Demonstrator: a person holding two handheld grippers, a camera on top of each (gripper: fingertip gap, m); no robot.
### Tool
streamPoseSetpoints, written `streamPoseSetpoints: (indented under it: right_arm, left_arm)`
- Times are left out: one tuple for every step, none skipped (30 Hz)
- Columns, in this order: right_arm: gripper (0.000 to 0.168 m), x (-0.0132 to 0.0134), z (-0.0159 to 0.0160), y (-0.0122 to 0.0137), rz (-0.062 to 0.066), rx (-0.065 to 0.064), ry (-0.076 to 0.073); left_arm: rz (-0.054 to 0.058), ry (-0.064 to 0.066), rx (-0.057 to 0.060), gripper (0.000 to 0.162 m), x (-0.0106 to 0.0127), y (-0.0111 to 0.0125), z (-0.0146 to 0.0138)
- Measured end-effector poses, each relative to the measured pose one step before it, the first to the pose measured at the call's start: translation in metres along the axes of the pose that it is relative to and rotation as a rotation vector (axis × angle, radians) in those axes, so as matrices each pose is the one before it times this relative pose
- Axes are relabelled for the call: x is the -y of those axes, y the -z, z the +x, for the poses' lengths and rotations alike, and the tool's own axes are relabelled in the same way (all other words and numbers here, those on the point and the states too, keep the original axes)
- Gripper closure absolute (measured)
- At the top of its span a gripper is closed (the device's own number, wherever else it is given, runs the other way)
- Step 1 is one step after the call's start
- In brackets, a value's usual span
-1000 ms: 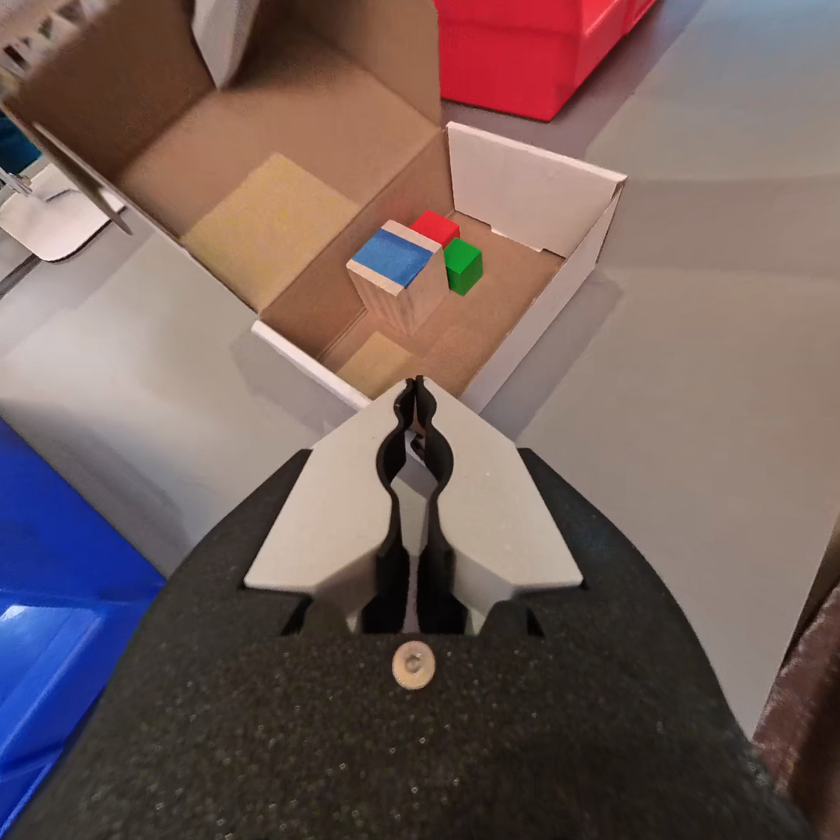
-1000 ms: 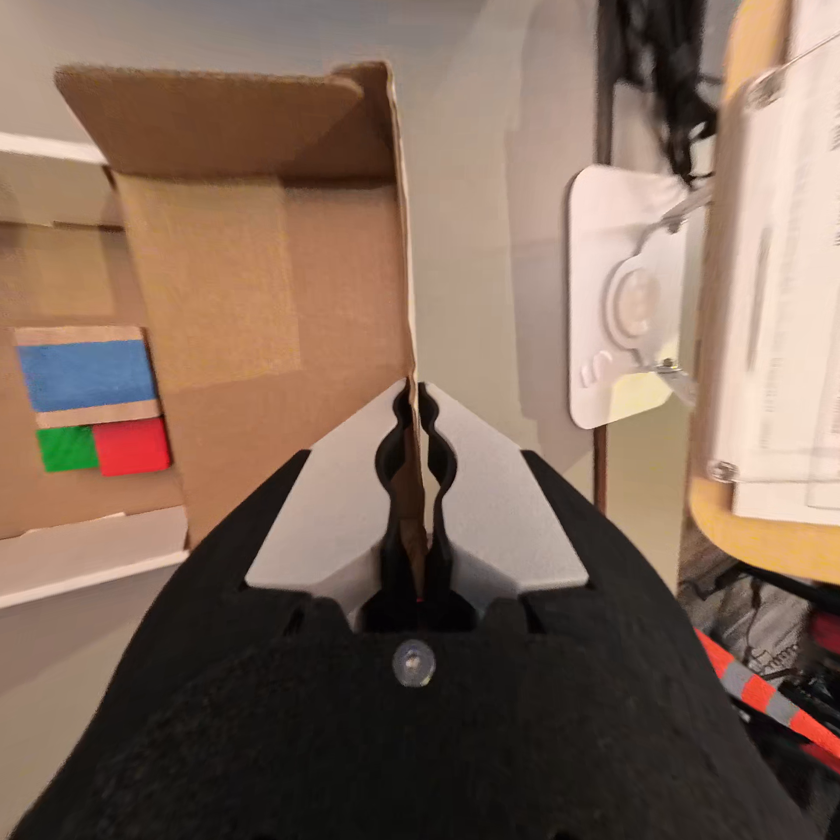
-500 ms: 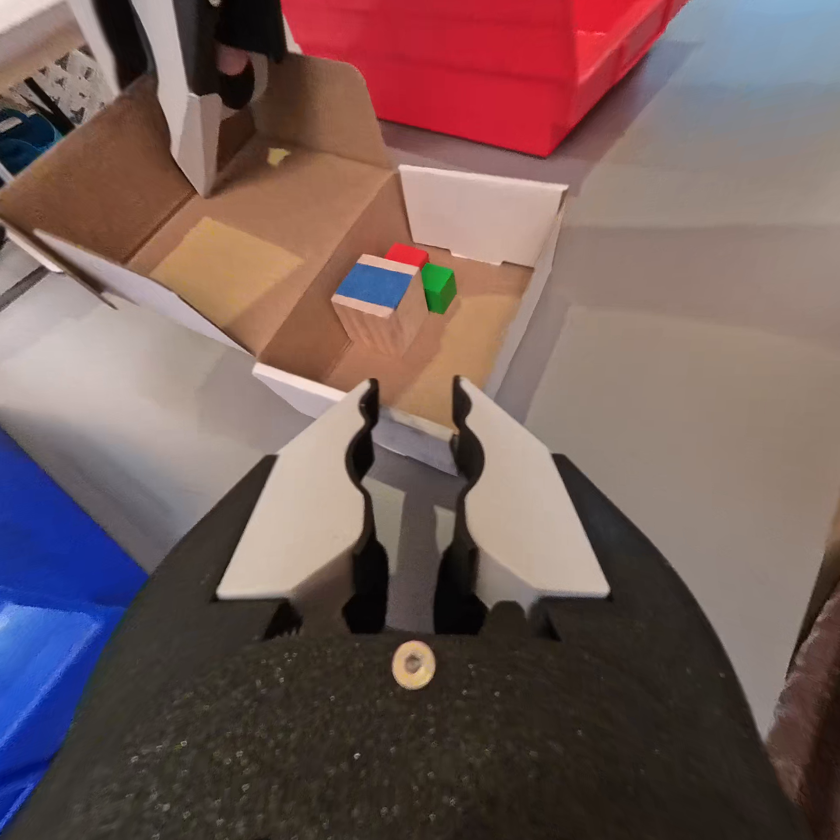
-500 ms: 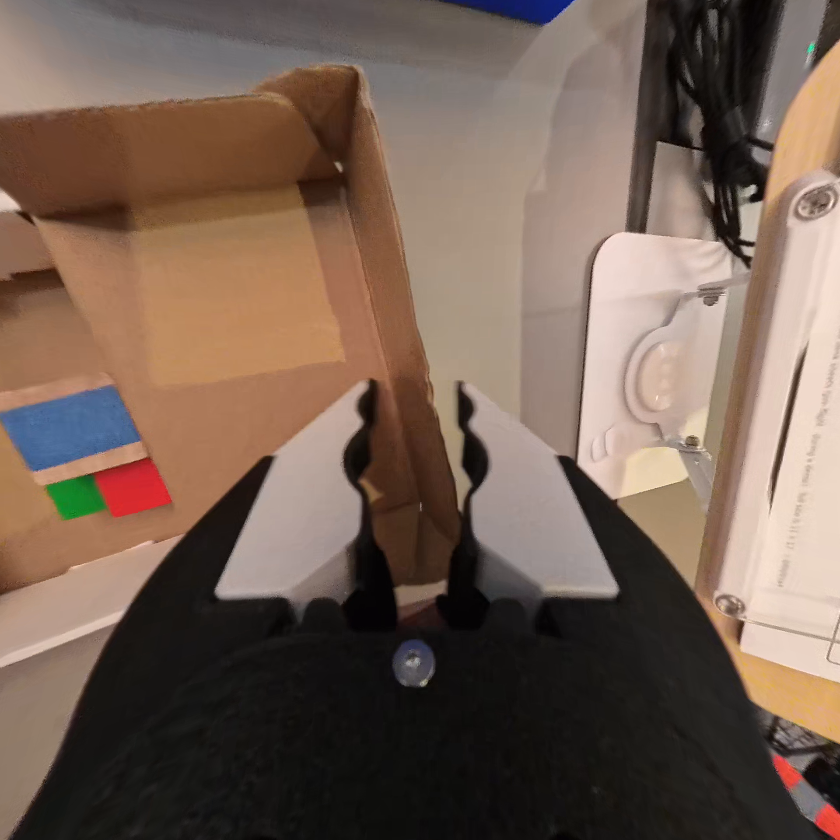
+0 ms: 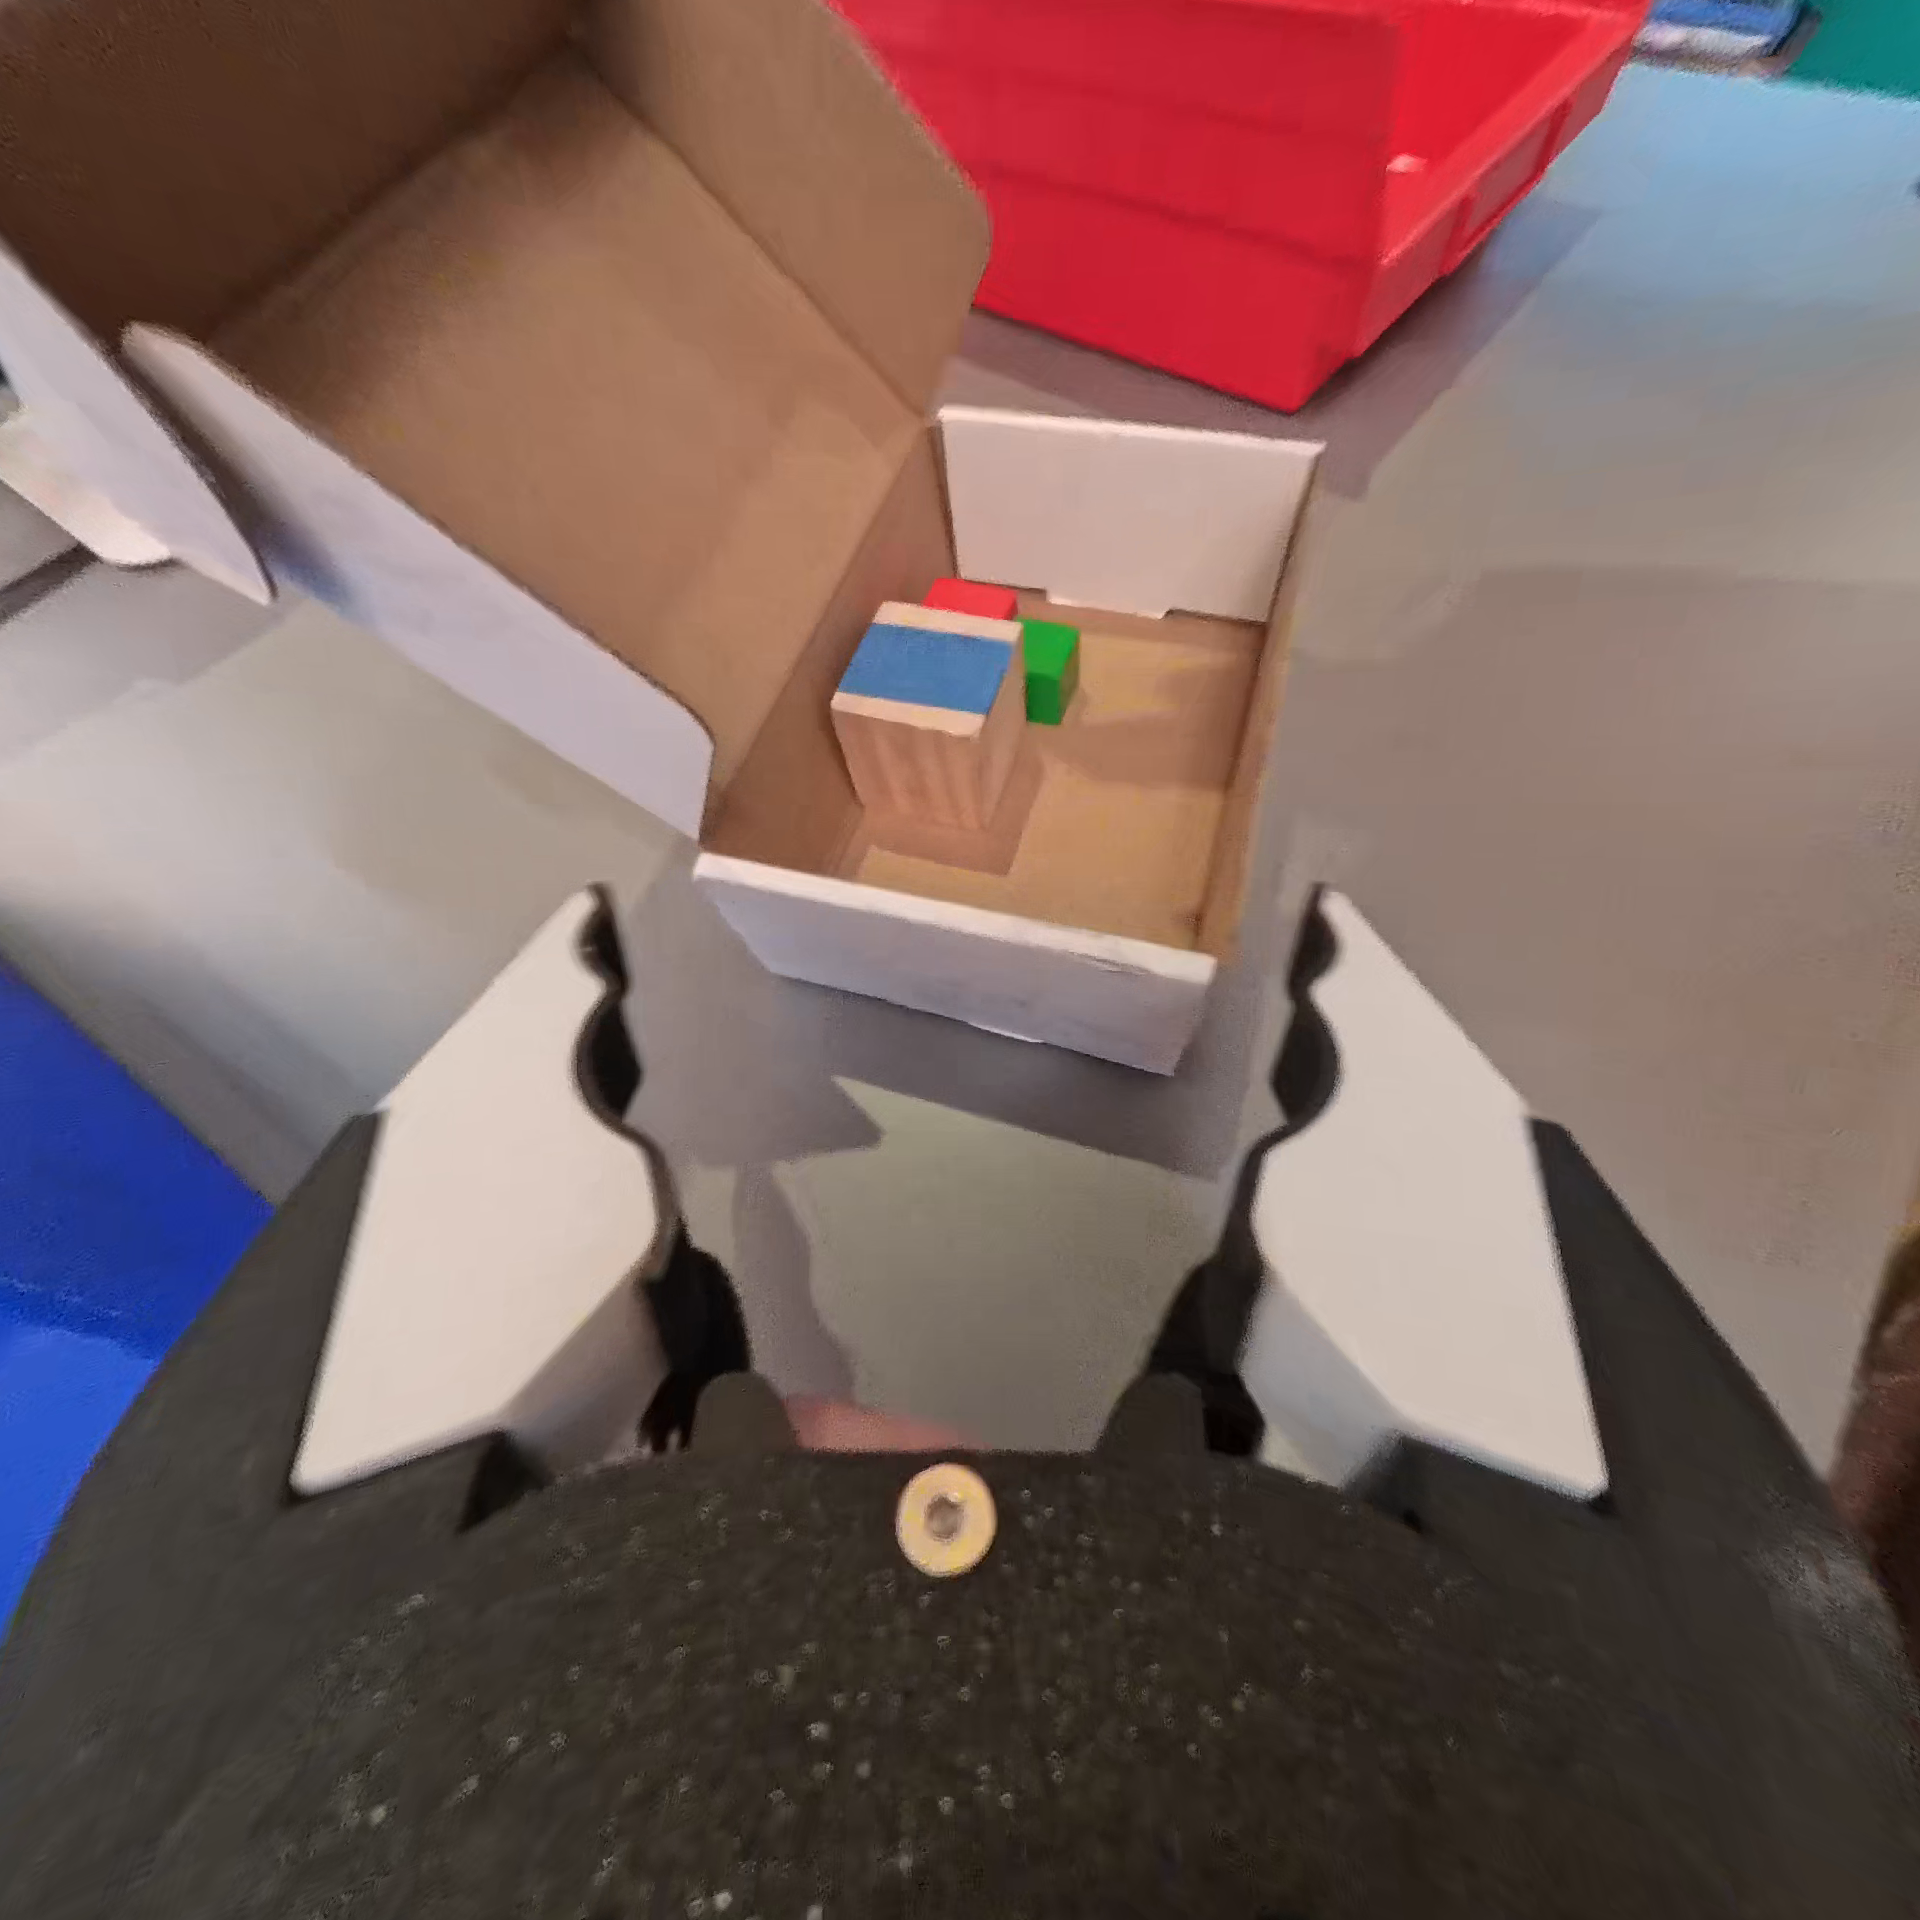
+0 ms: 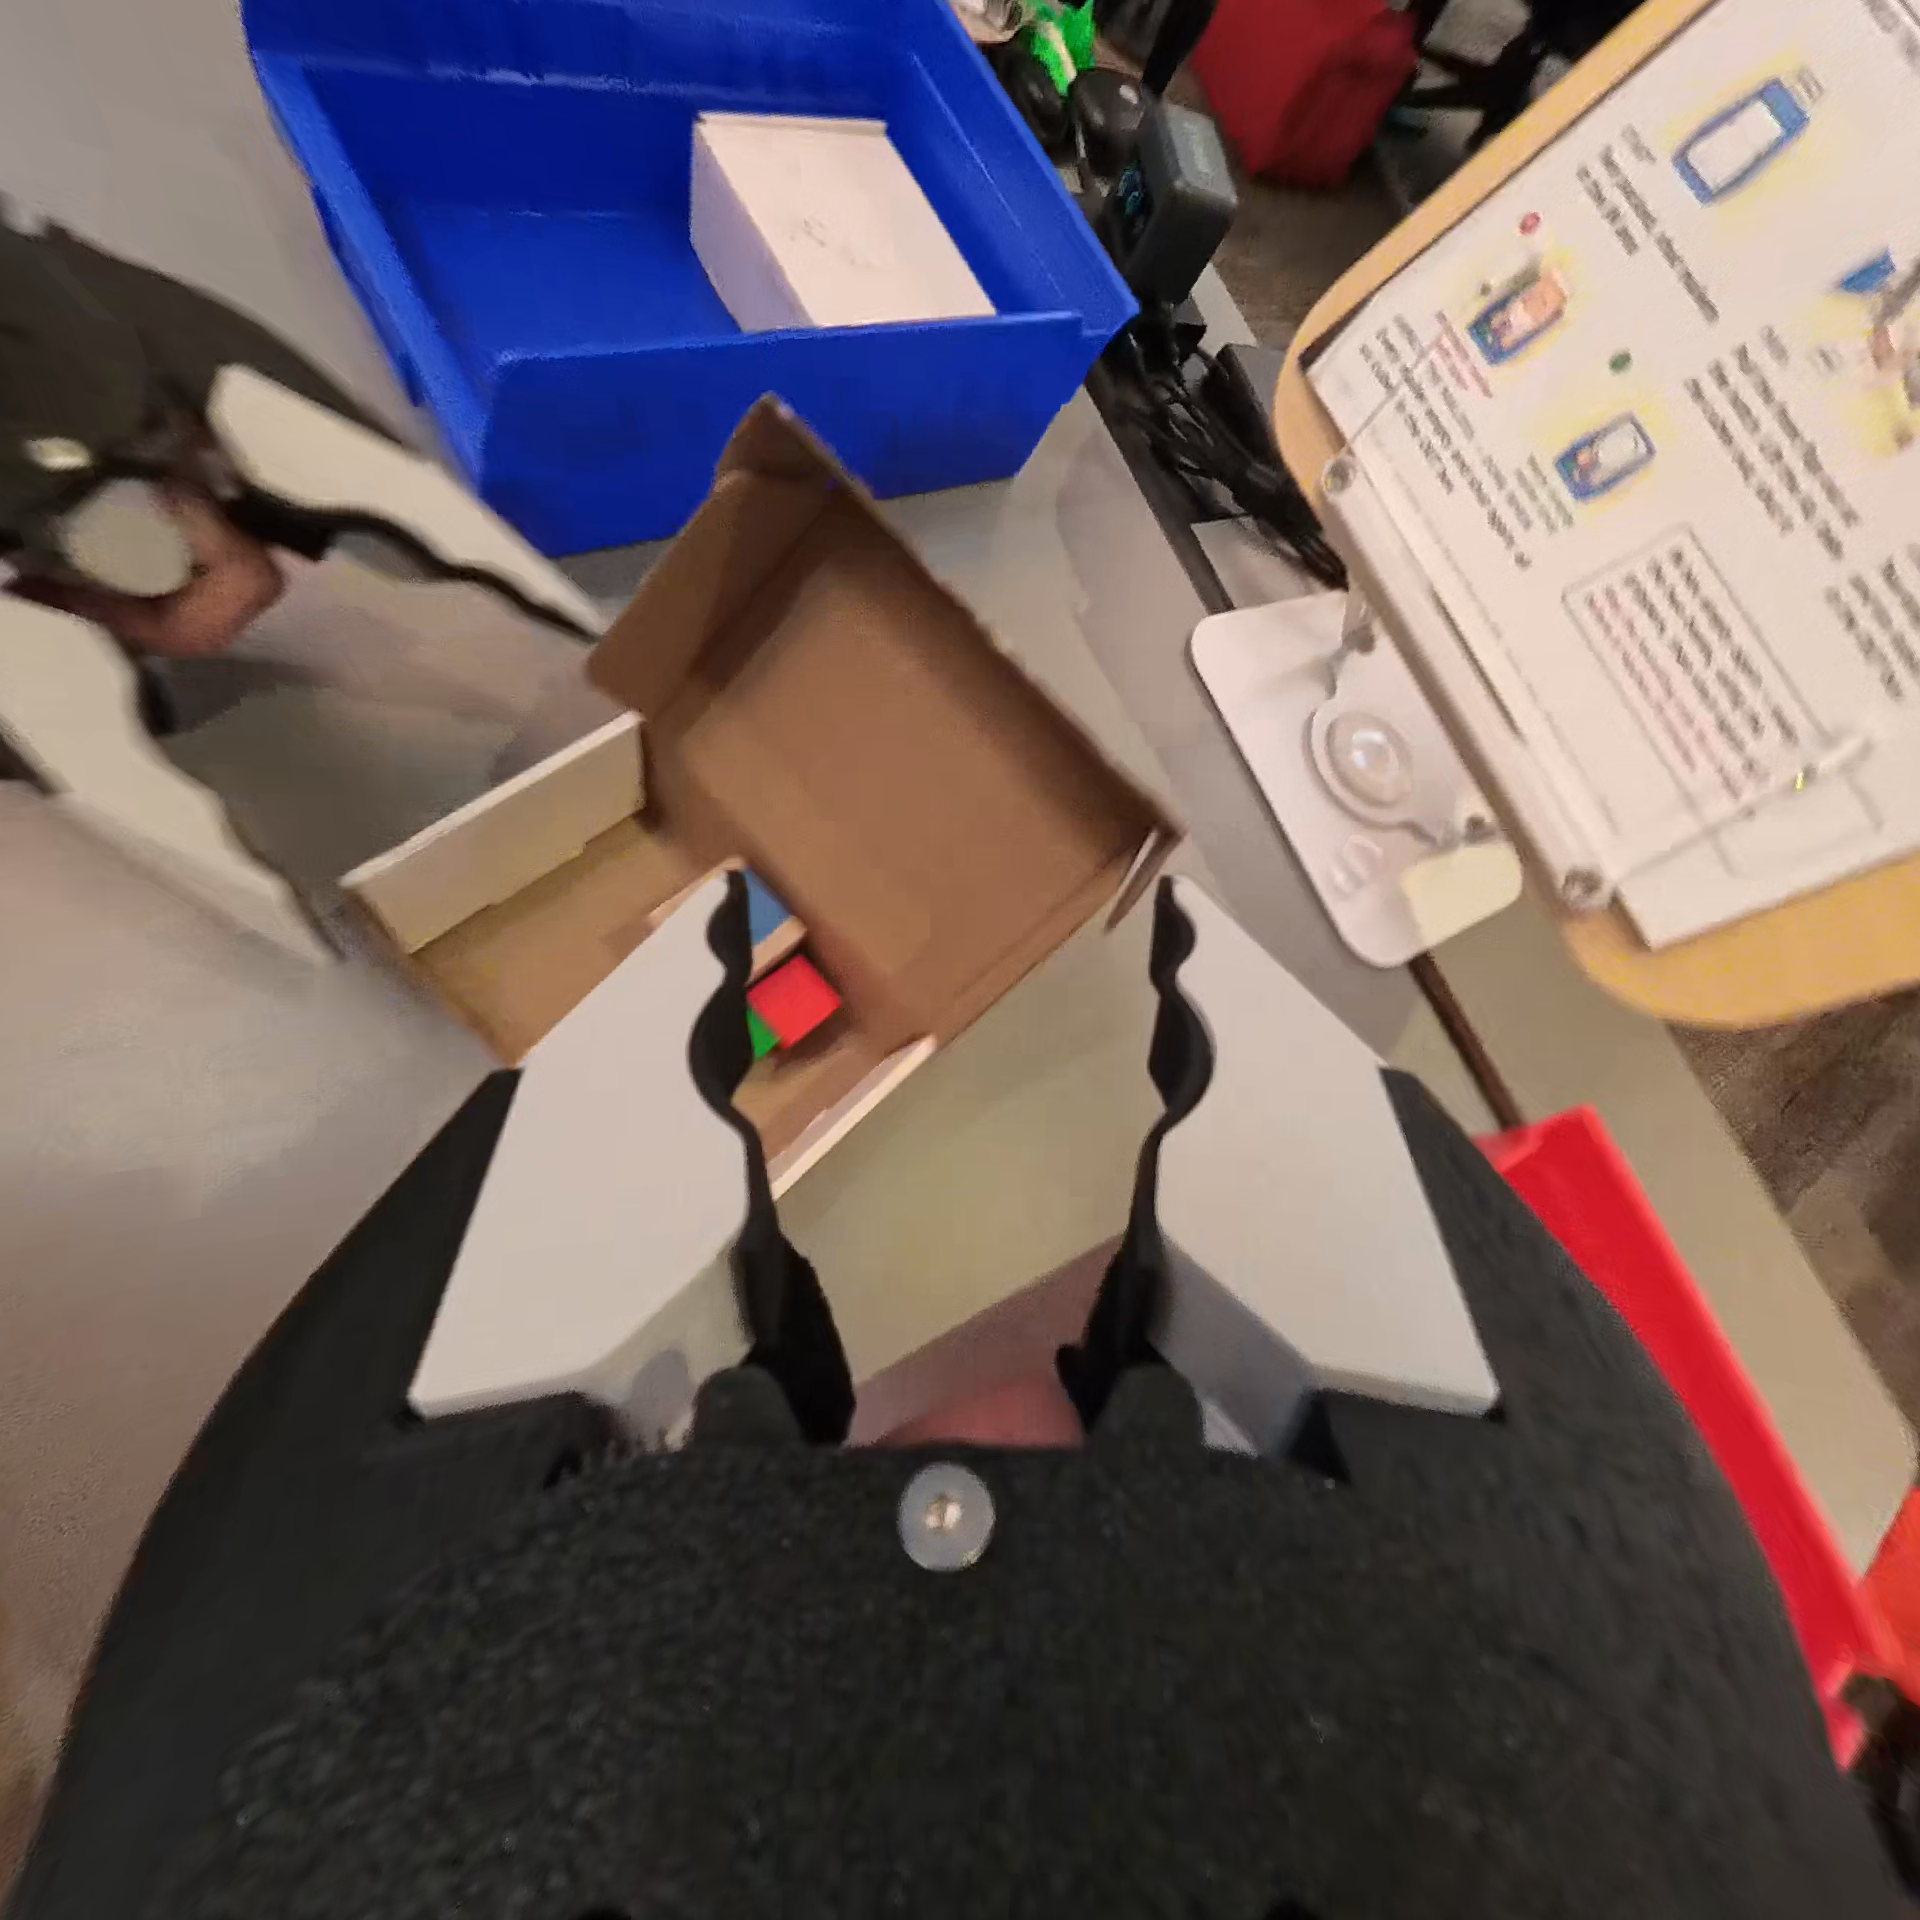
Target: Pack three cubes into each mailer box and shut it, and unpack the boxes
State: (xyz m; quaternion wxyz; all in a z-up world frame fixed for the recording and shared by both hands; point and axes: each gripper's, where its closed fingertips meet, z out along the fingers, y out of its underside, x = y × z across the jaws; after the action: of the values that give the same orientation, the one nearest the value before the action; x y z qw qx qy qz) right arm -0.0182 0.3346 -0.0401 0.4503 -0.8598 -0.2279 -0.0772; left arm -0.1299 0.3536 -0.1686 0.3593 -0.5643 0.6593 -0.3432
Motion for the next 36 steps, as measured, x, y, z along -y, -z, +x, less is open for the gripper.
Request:
streamPoseSetpoints:
  right_arm:
    - [0.092, -0.01108, -0.01123, 0.01130, 0.0144, -0.0097, -0.0294]
    - [0.092, -0.01214, -0.01262, 0.00921, 0.0122, 0.0016, -0.0461]
    - [0.092, -0.01184, -0.01666, 0.00654, 0.0200, 0.0282, -0.0513]
    - [0.093, -0.01213, -0.01848, 0.00366, 0.0216, 0.0437, -0.0485]
    - [0.093, -0.01394, -0.01596, 0.00097, 0.0023, 0.0382, -0.0488]
    - [0.092, -0.01525, -0.01263, -0.00055, -0.0095, 0.0278, -0.0489]
    - [0.092, -0.01359, -0.01008, -0.00118, -0.0024, 0.0190, -0.0444]
    - [0.092, -0.00965, -0.00920, -0.00083, 0.0164, 0.0196, -0.0450]
    - [0.093, -0.00611, -0.00895, -0.00033, 0.0296, 0.0261, -0.0486]
    - [0.094, -0.00518, -0.00724, -0.00028, 0.0207, 0.0235, -0.0393]
    - [0.094, -0.00511, -0.00340, -0.00033, -0.0021, 0.0048, -0.0129]
    - [0.094, -0.00352, -0.00081, -0.00001, -0.0125, -0.0094, 0.0119]
    - [0.094, -0.00078, 0.00048, 0.00016, -0.0040, -0.0131, 0.0175]
    - [0.095, 0.00085, 0.00030, -0.00026, 0.0055, -0.0038, 0.0047]
    - [0.097, 0.00125, 0.00011, -0.00091, 0.0092, 0.0031, -0.0083]
    - [0.097, 0.00117, 0.00059, -0.00183, 0.0096, 0.0002, -0.0098]
    - [0.097, 0.00157, 0.00136, -0.00251, 0.0118, -0.0077, -0.0049]
    - [0.097, 0.00228, 0.00200, -0.00299, 0.0128, -0.0152, -0.0020]
    - [0.097, 0.00247, 0.00335, -0.00341, 0.0076, -0.0228, -0.0022]
    - [0.097, 0.00202, 0.00525, -0.00350, -0.0014, -0.0344, -0.0071]
    - [0.097, 0.00090, 0.00534, -0.00340, -0.0107, -0.0328, -0.0136]
    - [0.097, 0.00222, 0.00381, -0.00324, -0.0045, -0.0201, -0.0162]
    - [0.096, 0.00515, 0.00375, -0.00295, 0.0127, -0.0169, -0.0288]
    - [0.096, 0.00742, 0.00462, -0.00311, 0.0214, -0.0195, -0.0309]
    - [0.097, 0.00503, 0.00729, -0.00270, -0.0072, -0.0386, -0.0148]
    - [0.098, 0.00290, 0.01097, -0.00296, -0.0370, -0.0679, -0.0230]
    - [0.099, 0.00435, 0.00522, -0.00391, -0.0385, -0.0356, -0.0082]
    - [0.098, 0.00591, -0.00277, -0.00510, -0.0335, 0.0047, -0.0095]
    - [0.097, 0.00549, -0.00509, -0.00715, -0.0348, 0.0128, -0.0178]
    - [0.096, 0.00330, -0.00424, -0.00910, -0.0510, 0.0040, -0.0082]
    - [0.093, 0.00253, -0.00328, -0.01032, -0.0599, -0.0032, 0.0025]
    - [0.092, 0.00291, -0.00178, -0.01045, -0.0528, -0.0142, 0.0032]
    - [0.091, 0.00233, -0.00159, -0.01054, -0.0458, -0.0173, 0.0094]
    - [0.091, 0.00059, 0.00077, -0.01100, -0.0522, -0.0288, 0.0127]
    - [0.091, 0.00051, 0.00232, -0.01124, -0.0475, -0.0325, 0.0104]
    - [0.092, 0.00154, 0.00117, -0.01067, -0.0321, -0.0152, 0.0000]
  left_arm:
    - [-0.0275, 0.0068, 0.0195, 0.025, -0.00455, -0.00458, -0.00406]
    - [-0.0238, 0.0002, 0.0058, 0.024, -0.00453, -0.00418, -0.00119]
    - [-0.0132, 0.0002, -0.0095, 0.020, -0.00337, -0.00343, 0.00166]
    - [-0.0032, 0.0028, -0.0105, 0.017, -0.00156, -0.00250, 0.00224]
    - [0.0040, 0.0024, -0.0070, 0.017, 0.00036, -0.00147, 0.00194]
    - [0.0047, 0.0010, -0.0054, 0.016, 0.00133, -0.00084, 0.00173]
    - [0.0079, -0.0007, -0.0032, 0.016, 0.00247, -0.00048, 0.00125]
    - [0.0094, -0.0036, -0.0032, 0.017, 0.00290, -0.00058, 0.00102]
    - [0.0047, -0.0098, -0.0084, 0.018, 0.00260, -0.00115, 0.00162]
    - [-0.0069, -0.0153, -0.0016, 0.018, 0.00123, -0.00185, 0.00012]
    - [-0.0105, -0.0159, 0.0045, 0.018, 0.00044, -0.00192, -0.00149]
    - [-0.0060, -0.0070, -0.0046, 0.022, 0.00064, -0.00168, -0.00021]
    - [-0.0035, 0.0007, -0.0081, 0.032, 0.00029, -0.00125, 0.00024]
    - [-0.0045, 0.0003, 0.0082, 0.037, -0.00048, -0.00127, -0.00187]
    - [-0.0156, -0.0116, -0.0037, 0.042, -0.00271, -0.00118, 0.00025]
    - [-0.0048, -0.0088, 0.0054, 0.044, -0.00136, -0.00069, -0.00101]
    - [0.0038, -0.0051, 0.0016, 0.045, -0.00003, 0.00004, -0.00036]
    - [0.0029, -0.0036, -0.0009, 0.046, -0.00008, -0.00004, -0.00012]
    - [0.0019, 0.0041, -0.0013, 0.046, -0.00004, 0.00001, -0.00007]
    - [0.0019, 0.0036, -0.0009, 0.046, 0.00002, -0.00001, 0.00013]
    - [0.0016, 0.0012, 0.0025, 0.046, 0.00011, -0.00010, -0.00014]
    - [0.0005, -0.0004, -0.0021, 0.046, 0.00001, -0.00012, 0.00109]
    - [0.0015, -0.0016, 0.0049, 0.046, 0.00005, -0.00002, 0.00016]
    - [0.0025, 0.0035, 0.0076, 0.046, 0.00021, -0.00016, -0.00008]
    - [0.0024, 0.0100, 0.0100, 0.046, 0.00024, -0.00029, -0.00028]
    - [0.0008, 0.0090, 0.0132, 0.046, 0.00037, -0.00039, -0.00026]
    - [-0.0004, 0.0072, 0.0164, 0.046, 0.00028, -0.00045, -0.00014]
    - [-0.0016, 0.0065, 0.0190, 0.046, 0.00022, -0.00041, -0.00014]
    - [-0.0025, 0.0106, 0.0187, 0.046, 0.00034, -0.00037, 0.00005]
    - [-0.0031, 0.0054, 0.0154, 0.046, 0.00023, -0.00029, 0.00017]
    - [-0.0031, 0.0066, 0.0107, 0.046, 0.00006, -0.00022, 0.00014]
    - [-0.0022, 0.0047, 0.0063, 0.046, 0.00003, -0.00023, -0.00006]
    - [-0.0022, 0.0014, 0.0035, 0.046, 0.00000, -0.00001, -0.00001]
    - [-0.0016, 0.0021, 0.0019, 0.046, -0.00015, 0.00004, -0.00002]
    - [-0.0016, 0.0005, 0.0016, 0.046, -0.00007, 0.00009, -0.00010]
    - [-0.0003, -0.0014, 0.0012, 0.046, -0.00014, 0.00007, 0.00005]
